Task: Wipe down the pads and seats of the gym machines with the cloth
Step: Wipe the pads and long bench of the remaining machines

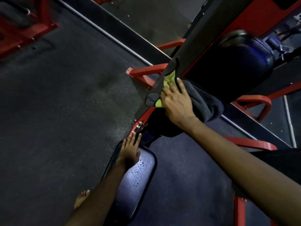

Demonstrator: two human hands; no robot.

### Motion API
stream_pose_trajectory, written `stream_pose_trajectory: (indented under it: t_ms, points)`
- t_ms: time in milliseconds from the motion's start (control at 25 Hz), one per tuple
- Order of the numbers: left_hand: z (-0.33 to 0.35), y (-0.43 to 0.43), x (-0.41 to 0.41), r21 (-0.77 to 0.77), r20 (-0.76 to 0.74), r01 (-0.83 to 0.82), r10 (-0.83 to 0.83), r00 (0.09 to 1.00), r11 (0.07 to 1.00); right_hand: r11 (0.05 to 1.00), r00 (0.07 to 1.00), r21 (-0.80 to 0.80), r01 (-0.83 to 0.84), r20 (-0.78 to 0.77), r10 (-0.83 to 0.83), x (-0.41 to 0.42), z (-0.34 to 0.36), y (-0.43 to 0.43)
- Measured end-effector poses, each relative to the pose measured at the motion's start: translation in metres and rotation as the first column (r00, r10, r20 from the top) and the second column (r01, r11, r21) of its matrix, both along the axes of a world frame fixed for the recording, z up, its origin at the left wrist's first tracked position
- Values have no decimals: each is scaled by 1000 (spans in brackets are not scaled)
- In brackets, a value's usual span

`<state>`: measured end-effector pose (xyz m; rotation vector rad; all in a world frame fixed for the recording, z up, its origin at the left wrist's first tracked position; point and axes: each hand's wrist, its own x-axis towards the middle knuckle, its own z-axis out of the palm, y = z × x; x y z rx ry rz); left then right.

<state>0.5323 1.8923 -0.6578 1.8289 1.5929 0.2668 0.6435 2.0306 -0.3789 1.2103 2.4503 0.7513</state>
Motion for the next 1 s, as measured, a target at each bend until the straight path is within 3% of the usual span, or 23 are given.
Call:
stream_pose_trajectory:
  t_ms: [160,320,440,720,920,1000]
  points:
    - [14,20,-8,-6,120,-96,96,988,995,994,993,112,18,-114,-5,20,26,0]
    - [54,50,15,116,264,-97,63,962,989,997,1000,72,-9,-26,11,11,5,-4]
    - [55,51,22,106,323,-97,58,945,990,999,999,-3,-38,0,38,11,4,3]
    - [42,54,14,104,401,-92,43,915,990,1000,999,12,0,49,0,-5,-40,-2]
    - [44,60,-23,41,496,-297,239,835,954,997,997,28,-78,-23,78,35,-77,-31]
    - [67,75,-39,96,507,-312,223,833,945,999,999,20,-46,-5,47,41,-84,-40]
